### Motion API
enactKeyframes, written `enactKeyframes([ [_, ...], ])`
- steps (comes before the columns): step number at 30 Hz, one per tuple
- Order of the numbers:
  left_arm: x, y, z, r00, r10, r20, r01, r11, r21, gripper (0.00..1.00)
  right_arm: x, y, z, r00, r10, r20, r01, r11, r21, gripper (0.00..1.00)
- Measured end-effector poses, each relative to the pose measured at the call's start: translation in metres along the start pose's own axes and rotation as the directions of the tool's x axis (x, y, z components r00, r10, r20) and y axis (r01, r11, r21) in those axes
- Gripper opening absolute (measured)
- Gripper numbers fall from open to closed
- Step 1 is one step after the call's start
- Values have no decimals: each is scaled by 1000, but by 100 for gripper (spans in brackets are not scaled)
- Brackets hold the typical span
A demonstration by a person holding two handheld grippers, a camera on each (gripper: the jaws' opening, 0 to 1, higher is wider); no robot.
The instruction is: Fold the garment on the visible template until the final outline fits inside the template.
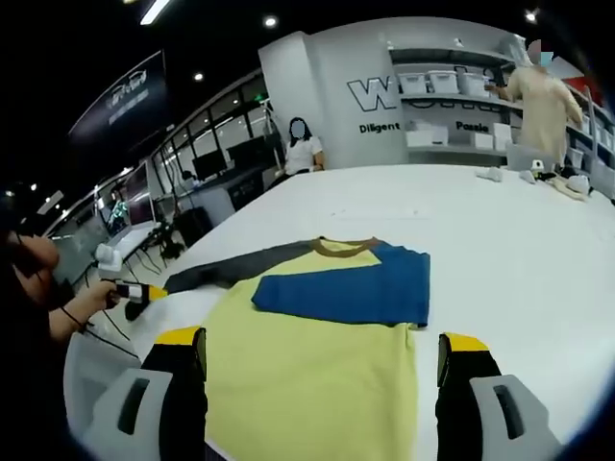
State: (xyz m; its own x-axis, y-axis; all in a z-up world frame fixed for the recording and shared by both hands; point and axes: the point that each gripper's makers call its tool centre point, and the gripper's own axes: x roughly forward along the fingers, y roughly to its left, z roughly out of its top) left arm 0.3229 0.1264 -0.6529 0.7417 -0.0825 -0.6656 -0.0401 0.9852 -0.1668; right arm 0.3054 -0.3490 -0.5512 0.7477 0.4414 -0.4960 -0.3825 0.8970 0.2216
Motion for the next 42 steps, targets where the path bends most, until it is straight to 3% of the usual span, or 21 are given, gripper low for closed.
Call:
enactKeyframes([
  [3, 3, 4, 2, 1000, 13, 14, -12, 998, -56, 50, -5, 2, -2, 1000, 0, 1, 0, 1000, -13, 99],
  [8, 7, 11, -4, 999, 43, -3, -43, 996, -76, 39, -11, -1, -12, 1000, -12, -20, 12, 1000, -14, 99],
  [13, 6, 18, 0, 997, 75, 15, -73, 993, -98, 27, -18, -5, -14, 1000, -28, -11, 28, 1000, 3, 99],
  [15, 6, 24, -2, 995, 104, -5, -104, 992, -65, 19, -18, -5, -16, 999, -31, -14, 31, 999, 9, 99],
  [21, 10, 30, -3, 991, 130, -14, -131, 989, -66, 5, -17, -5, -20, 999, -38, -30, 38, 999, 1, 98],
  [25, 13, 34, 0, 988, 151, -20, -152, 988, -41, 1, -16, -3, -21, 999, -35, -32, 34, 999, -3, 97],
  [42, 23, 61, 15, 981, 189, -42, -181, 972, 147, 0, -16, -2, -33, 997, -31, -68, 32, 999, 2, 98],
])
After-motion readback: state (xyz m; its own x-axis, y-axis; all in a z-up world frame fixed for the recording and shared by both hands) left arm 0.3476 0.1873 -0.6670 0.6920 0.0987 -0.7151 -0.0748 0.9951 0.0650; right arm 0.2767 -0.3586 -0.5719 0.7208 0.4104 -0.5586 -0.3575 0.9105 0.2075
